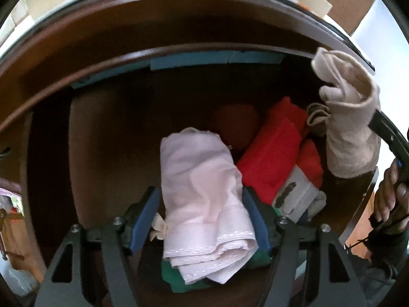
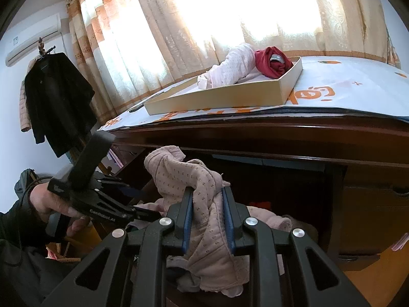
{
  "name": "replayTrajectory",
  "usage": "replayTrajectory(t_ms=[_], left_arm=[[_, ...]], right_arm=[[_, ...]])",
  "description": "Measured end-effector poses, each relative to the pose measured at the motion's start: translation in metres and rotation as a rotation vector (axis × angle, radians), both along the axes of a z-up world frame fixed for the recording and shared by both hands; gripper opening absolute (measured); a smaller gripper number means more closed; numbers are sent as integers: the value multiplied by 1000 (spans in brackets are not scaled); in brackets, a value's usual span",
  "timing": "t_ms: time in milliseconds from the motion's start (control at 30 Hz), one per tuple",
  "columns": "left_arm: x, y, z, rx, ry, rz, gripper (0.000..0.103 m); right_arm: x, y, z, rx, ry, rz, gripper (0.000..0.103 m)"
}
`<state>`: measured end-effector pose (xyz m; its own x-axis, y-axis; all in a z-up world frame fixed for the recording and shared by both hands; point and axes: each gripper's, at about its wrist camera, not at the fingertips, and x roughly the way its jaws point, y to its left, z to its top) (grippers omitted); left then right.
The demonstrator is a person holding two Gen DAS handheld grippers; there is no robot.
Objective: Take underwear out of drawer
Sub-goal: 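Pull the pale pink garment up with the left tool while the right tool holds its garment, then lift both held garments out of the drawer and carry them over the tray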
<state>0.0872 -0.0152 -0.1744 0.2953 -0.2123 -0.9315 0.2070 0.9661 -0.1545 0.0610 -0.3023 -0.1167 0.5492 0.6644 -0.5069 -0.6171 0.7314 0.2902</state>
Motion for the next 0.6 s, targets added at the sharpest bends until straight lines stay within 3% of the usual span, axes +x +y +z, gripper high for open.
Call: replayTrajectory(t_ms=[33,100,167,300,600], left_arm=[[2,1,-2,-3,8,-5,63],[2,1,-5,-22,24,-16,27],[1,-1,-9,-3,23,-43,13],[-6,-2,0,6,-43,-50,5],[-30,4,43,-14,-235,-21,3]], right_arm=[[0,1,0,1,0,2,24],[0,2,-1,2,3,7,24],[-1,3,-1,0,3,10,24],[-1,3,2,8,-5,10,24],[-11,5,22,44,-39,17,24]])
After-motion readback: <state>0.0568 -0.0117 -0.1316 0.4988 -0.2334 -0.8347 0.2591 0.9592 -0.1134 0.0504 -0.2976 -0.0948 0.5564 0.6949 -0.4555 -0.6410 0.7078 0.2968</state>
